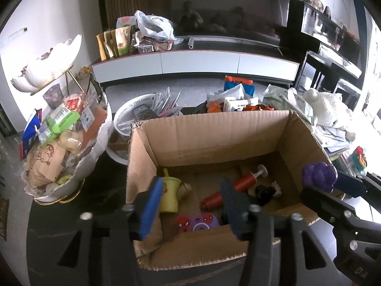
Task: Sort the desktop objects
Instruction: 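Open the left tool to drop the football while the right tool releases the grape ball into the box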
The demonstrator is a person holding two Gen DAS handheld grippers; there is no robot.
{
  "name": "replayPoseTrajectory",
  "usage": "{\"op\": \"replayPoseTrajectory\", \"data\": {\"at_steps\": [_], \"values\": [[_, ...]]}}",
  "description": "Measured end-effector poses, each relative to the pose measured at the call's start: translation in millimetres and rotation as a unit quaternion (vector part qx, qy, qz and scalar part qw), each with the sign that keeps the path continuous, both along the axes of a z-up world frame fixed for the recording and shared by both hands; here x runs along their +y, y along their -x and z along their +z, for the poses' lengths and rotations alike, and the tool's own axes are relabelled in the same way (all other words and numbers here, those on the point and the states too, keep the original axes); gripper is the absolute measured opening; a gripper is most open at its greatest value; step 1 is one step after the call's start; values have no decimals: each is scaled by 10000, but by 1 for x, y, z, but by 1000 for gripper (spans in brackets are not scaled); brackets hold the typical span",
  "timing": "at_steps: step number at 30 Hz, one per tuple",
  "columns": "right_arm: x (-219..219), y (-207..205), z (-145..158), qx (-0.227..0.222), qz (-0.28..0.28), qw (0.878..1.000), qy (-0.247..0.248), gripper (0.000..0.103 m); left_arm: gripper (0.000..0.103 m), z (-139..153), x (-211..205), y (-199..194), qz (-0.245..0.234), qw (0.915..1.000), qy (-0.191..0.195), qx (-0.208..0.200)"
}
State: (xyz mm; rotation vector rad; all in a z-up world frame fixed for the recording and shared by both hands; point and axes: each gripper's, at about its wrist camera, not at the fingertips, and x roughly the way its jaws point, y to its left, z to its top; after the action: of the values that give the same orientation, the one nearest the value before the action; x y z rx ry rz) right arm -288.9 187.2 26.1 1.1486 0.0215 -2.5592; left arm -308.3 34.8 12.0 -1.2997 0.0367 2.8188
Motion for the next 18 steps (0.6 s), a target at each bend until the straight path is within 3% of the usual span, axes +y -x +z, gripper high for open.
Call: {"op": "replayPoseTrajectory", "data": {"at_steps": [5, 8, 10, 14, 18], "values": [[1, 0, 0, -5, -5, 10000, 19, 39, 65, 7, -7, -6, 141, 9999, 6, 82], [1, 0, -1, -12, -2, 10000, 27, 39, 82, 11, -10, -10, 242, 9994, 175, 157], [0, 0, -1, -15, 6, 10000, 38, 39, 99, 14, -13, -13, 167, 9995, 97, 248], [-1, 0, -2, -29, 15, 10000, 51, 39, 102, 16, -20, -17, 37, 9995, -207, 227], [-3, -1, -2, -30, 29, 10000, 42, 39, 102, 14, -26, -19, 179, 9994, -190, 233]]}}
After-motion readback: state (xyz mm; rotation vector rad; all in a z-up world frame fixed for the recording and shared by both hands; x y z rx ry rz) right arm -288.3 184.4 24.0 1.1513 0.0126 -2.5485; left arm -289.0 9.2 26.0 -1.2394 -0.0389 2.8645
